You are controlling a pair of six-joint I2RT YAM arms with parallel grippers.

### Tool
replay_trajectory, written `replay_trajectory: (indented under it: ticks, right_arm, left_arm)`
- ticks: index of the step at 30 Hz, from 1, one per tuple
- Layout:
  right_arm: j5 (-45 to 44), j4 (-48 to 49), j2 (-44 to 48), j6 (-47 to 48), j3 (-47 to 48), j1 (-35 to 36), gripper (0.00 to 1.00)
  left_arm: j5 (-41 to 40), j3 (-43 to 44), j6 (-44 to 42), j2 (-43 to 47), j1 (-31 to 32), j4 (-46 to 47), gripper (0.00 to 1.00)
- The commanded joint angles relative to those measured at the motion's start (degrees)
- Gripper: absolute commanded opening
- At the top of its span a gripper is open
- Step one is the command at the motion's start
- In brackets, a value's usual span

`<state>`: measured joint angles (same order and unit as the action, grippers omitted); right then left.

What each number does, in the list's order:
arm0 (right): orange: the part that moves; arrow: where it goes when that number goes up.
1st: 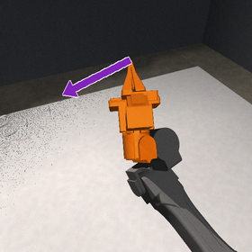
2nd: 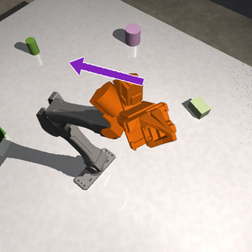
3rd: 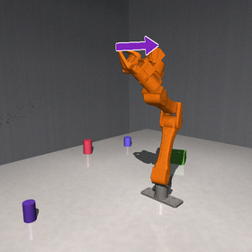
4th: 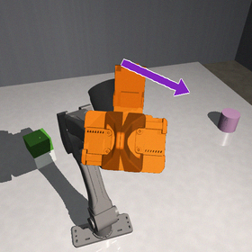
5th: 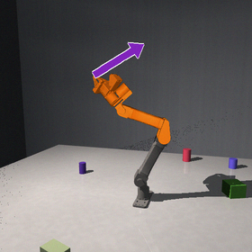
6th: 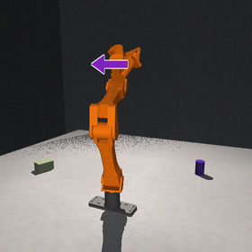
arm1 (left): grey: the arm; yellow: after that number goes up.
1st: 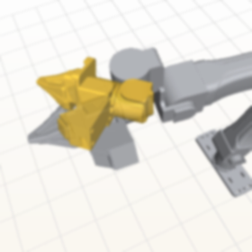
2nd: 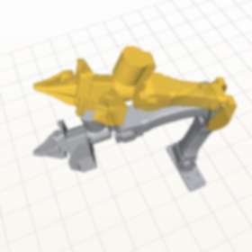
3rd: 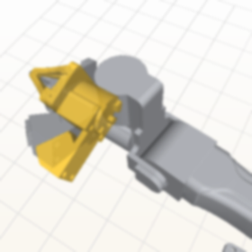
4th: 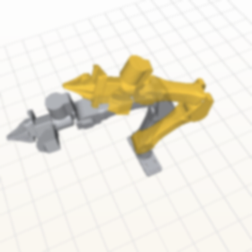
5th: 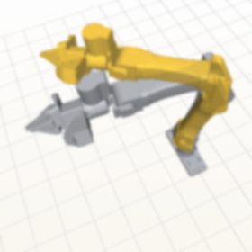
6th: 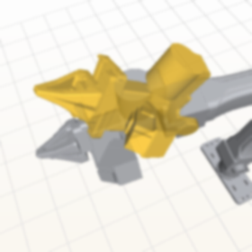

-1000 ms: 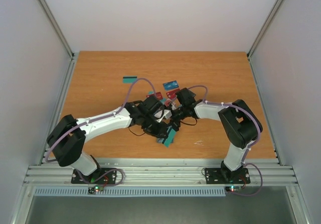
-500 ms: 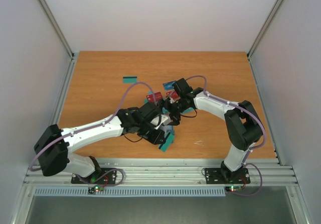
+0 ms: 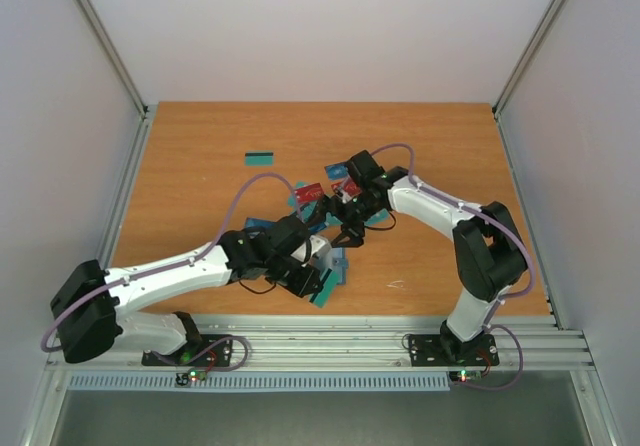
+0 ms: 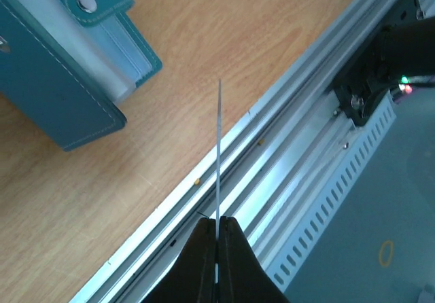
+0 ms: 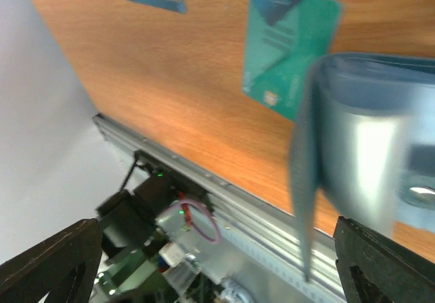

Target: Put the credit cards into the card holder

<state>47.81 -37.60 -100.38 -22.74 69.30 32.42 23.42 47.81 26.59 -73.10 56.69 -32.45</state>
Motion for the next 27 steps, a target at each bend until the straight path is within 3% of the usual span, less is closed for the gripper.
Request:
replay_trajectory:
  ticks: [1, 7, 14, 21, 24, 27]
  right_arm:
    - [-8.3, -11.6, 6.3, 8.1, -1.0, -3.2, 0.94]
    - [-15.9, -13.8, 15.8, 11.3, -12.2, -9.1, 0.92]
    - [-19.1, -12.9, 25.4, 6.2, -21.8, -9.4, 0.89]
    - [-27.6, -18.0, 31.6, 3.2, -23.9, -9.5, 0.84]
    - [-28.8, -19.9, 33.7, 2.7, -25.1, -9.5, 0.83]
    - [-26.2, -19.2, 36.5, 2.7, -28.2, -9.5, 0.76]
  left_arm:
    - [-6.5, 2.1, 4.6, 0.2, 0.8, 3.7, 0.0]
    - [-10.6, 17.1, 5.9, -11.2, 1.2, -7.7, 0.0]
    - [-16.0, 32.3, 8.4, -22.7, 1.7, -22.1, 0.0]
    - [-23.9, 42.7, 10.8, -32.7, 3.1, -30.6, 0.0]
    - [-27.1, 46.8, 11.3, -35.9, 3.9, -34.0, 0.0]
    - [-28.4, 48.1, 11.7, -37.6, 4.4, -35.2, 0.0]
